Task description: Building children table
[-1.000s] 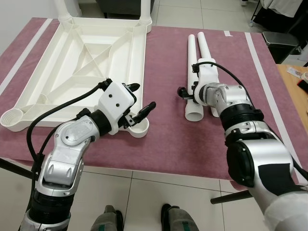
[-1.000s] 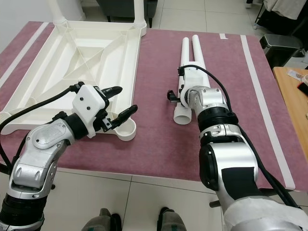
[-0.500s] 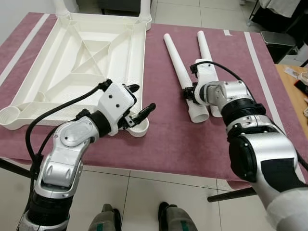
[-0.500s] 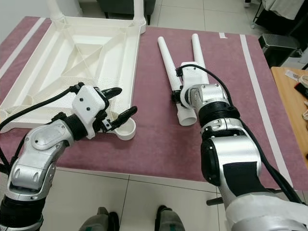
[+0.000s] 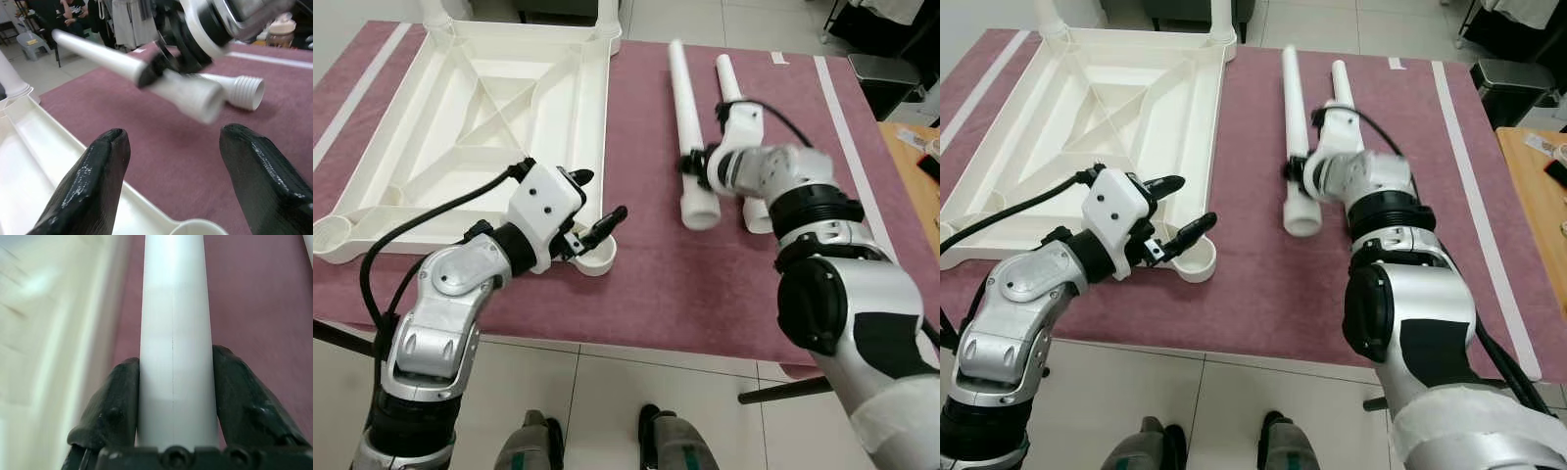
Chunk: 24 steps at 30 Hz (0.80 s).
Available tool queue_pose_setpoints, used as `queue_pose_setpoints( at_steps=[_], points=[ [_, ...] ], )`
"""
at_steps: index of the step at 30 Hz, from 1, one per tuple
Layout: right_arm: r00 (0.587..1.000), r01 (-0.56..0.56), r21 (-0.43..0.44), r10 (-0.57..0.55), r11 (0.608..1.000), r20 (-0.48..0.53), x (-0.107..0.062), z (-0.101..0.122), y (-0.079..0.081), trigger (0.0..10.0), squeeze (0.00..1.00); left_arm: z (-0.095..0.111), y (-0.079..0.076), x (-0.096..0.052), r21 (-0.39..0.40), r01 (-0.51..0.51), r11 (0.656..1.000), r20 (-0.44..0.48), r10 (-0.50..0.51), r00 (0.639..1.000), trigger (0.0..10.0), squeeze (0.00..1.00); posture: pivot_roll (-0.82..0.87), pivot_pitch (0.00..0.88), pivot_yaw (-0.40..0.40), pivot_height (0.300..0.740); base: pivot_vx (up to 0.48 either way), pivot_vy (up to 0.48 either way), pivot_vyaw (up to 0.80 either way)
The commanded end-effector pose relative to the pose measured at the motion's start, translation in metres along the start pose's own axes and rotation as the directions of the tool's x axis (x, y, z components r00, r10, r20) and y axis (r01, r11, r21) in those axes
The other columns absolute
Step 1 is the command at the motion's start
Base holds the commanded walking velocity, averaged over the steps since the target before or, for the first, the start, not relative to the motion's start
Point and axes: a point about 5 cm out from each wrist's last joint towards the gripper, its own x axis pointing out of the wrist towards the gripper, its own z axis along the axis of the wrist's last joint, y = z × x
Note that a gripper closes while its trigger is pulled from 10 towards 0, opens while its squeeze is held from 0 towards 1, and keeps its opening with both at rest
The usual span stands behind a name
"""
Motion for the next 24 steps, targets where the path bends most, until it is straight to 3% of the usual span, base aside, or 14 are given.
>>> queue_pose_setpoints(
  at_steps=[1,3,8,11,15,16,18,19,22,24],
  points=[
    [0.999,-0.044,0.018,0.044,0.999,0.030,-0.005,0.009,0.009,10.0,0.00,-0.003,0.006,0.000,-0.033,-0.090,0.995,-0.011,0.090,0.996,10.0,0.00,-0.05,0.180,0.033,0.740,0.000,0.000,0.00],
    [0.989,-0.125,0.023,0.123,0.992,0.077,-0.014,0.014,0.021,10.0,0.00,0.000,0.011,0.005,-0.054,-0.117,0.992,0.007,0.117,0.993,10.0,0.00,-0.05,0.165,0.042,0.740,0.000,0.000,0.00],
    [0.969,-0.187,-0.018,0.188,0.982,0.162,-0.027,0.016,0.031,10.0,0.00,0.006,0.019,0.014,-0.085,-0.154,0.984,0.032,0.157,0.987,10.0,0.00,-0.05,0.165,0.042,0.740,0.000,0.000,0.00],
    [0.888,-0.207,-0.089,0.225,0.974,0.401,-0.048,0.003,0.029,10.0,0.00,0.011,0.041,0.029,-0.188,-0.251,0.950,0.051,0.265,0.963,10.0,0.00,-0.05,0.145,0.059,0.740,0.000,0.000,0.00],
    [0.846,-0.198,-0.114,0.229,0.973,0.482,-0.060,-0.010,0.025,10.0,0.00,0.013,0.050,0.035,-0.246,-0.267,0.932,0.057,0.289,0.956,10.0,0.00,-0.05,0.143,0.072,0.740,0.000,0.000,0.00],
    [0.831,-0.193,-0.143,0.239,0.971,0.503,-0.067,-0.019,0.023,10.0,0.00,0.015,0.054,0.038,-0.282,-0.257,0.924,0.066,0.286,0.956,10.0,0.15,-0.05,0.140,0.078,0.740,0.000,0.000,0.00],
    [0.821,-0.190,-0.165,0.249,0.968,0.513,-0.071,-0.024,0.023,10.0,0.00,0.015,0.057,0.040,-0.304,-0.248,0.920,0.073,0.282,0.957,10.0,0.15,-0.05,0.140,0.082,0.740,0.000,0.000,0.00],
    [0.813,-0.189,-0.196,0.265,0.962,0.519,-0.078,-0.033,0.024,10.0,0.00,0.018,0.059,0.043,-0.345,-0.217,0.913,0.086,0.261,0.962,10.0,1.00,-0.05,0.138,0.093,0.740,0.000,0.000,0.00],
    [0.810,-0.188,-0.221,0.278,0.957,0.516,-0.083,-0.040,0.024,10.0,0.00,0.020,0.060,0.046,-0.369,-0.188,0.910,0.095,0.238,0.967,10.0,1.00,-0.05,0.137,0.101,0.740,0.000,0.000,0.00],
    [0.802,-0.198,-0.287,0.324,0.937,0.502,-0.094,-0.051,0.029,10.0,0.00,0.024,0.064,0.051,-0.440,-0.124,0.889,0.114,0.192,0.975,10.0,1.00,-0.05,0.136,0.110,0.740,0.000,0.000,0.00]
  ],
)
